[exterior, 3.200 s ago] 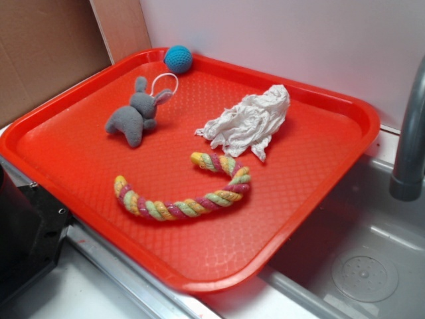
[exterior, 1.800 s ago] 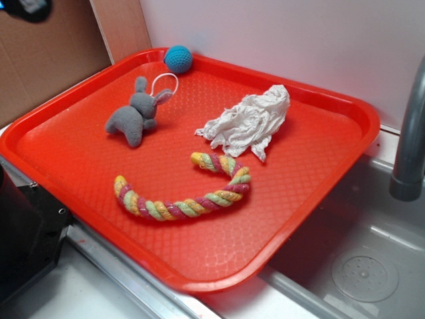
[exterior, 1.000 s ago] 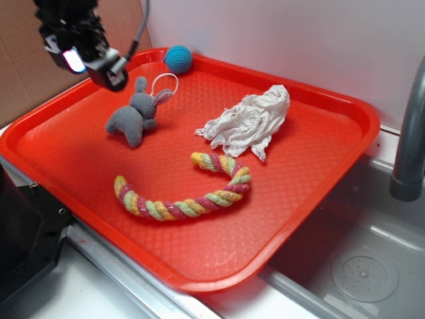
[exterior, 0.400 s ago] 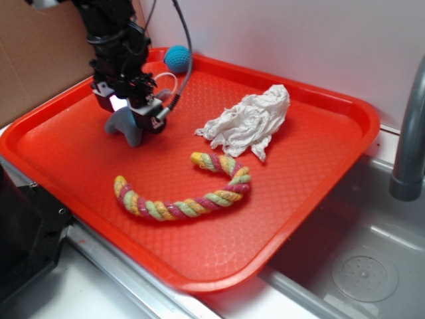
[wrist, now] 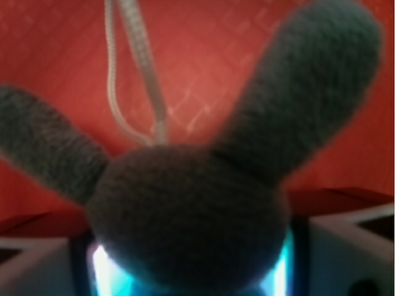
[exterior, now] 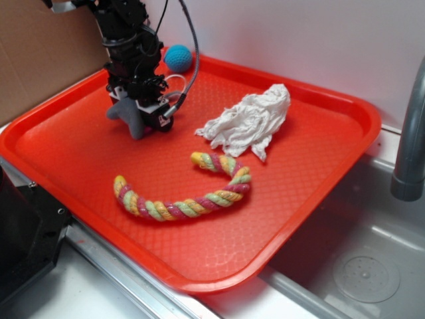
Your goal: Grab the gray animal.
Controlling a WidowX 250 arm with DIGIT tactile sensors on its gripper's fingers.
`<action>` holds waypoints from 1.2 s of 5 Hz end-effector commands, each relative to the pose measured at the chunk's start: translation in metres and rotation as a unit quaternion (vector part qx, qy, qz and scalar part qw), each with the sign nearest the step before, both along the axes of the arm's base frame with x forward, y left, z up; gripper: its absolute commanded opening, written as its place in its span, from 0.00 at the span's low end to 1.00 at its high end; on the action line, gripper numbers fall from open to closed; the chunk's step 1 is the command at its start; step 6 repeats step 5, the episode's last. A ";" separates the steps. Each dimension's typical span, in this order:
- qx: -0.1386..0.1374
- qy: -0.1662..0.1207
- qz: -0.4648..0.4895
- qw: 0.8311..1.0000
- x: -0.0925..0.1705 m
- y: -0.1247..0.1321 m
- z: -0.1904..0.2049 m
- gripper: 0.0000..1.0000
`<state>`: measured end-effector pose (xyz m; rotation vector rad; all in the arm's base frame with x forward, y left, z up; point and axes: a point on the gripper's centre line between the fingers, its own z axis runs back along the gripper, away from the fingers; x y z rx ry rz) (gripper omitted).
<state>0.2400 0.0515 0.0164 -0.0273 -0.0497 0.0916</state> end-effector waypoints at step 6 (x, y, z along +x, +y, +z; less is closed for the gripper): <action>-0.018 0.016 0.025 0.999 -0.060 -0.058 0.178 0.00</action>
